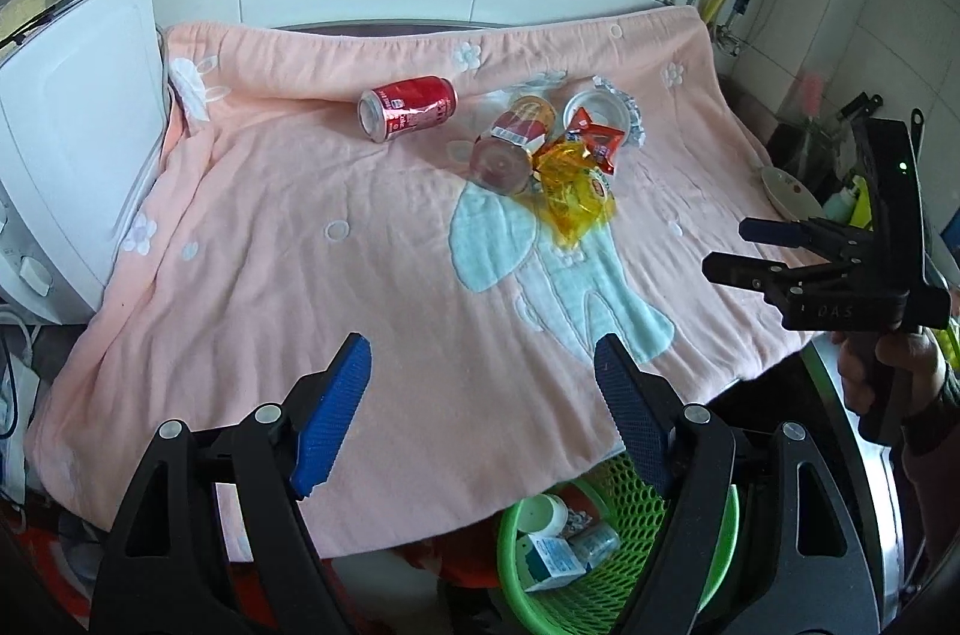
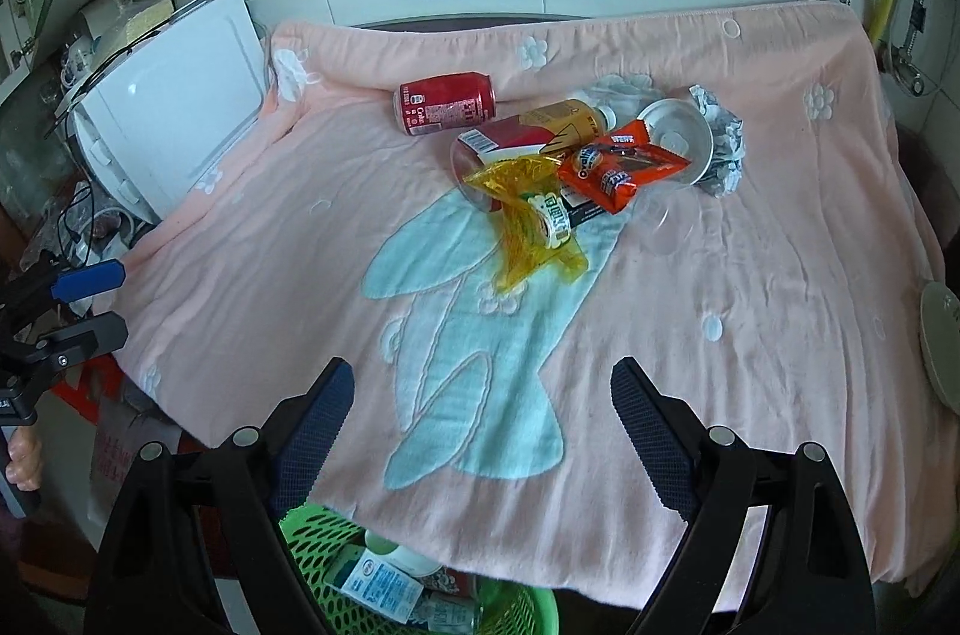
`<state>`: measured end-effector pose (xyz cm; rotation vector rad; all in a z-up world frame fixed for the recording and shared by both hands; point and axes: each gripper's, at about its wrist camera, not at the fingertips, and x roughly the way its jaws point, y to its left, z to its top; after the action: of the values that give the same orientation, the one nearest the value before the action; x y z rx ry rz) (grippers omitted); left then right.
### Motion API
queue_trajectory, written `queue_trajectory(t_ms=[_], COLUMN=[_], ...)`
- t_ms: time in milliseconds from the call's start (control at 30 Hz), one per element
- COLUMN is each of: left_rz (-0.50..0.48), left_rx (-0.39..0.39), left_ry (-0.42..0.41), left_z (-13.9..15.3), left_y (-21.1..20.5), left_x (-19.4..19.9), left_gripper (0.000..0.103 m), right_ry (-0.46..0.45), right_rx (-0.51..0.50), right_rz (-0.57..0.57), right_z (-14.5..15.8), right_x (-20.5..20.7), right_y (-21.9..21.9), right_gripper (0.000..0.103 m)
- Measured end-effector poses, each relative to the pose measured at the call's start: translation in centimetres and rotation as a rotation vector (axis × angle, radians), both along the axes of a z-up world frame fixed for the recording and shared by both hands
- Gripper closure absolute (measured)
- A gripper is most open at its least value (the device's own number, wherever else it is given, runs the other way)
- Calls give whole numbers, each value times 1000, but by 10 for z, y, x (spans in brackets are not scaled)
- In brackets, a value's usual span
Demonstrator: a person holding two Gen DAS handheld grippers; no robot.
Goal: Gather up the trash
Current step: 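Move both tools back over the towel toward the remaining trash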
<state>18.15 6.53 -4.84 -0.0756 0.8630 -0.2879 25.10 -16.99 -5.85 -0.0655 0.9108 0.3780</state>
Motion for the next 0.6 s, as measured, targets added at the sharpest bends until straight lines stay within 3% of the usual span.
queue_trajectory(t_ms=[600], left_rz=[-17], left_rx=[25], left_ry=[18], left_z=[-10], left_y=[30], left_x=[86], left_gripper=[27], right_ry=[96], right_rx=[-70], right_rz=[1], right_z=[-56], right_x=[125], right_y=[27], right_gripper=[26])
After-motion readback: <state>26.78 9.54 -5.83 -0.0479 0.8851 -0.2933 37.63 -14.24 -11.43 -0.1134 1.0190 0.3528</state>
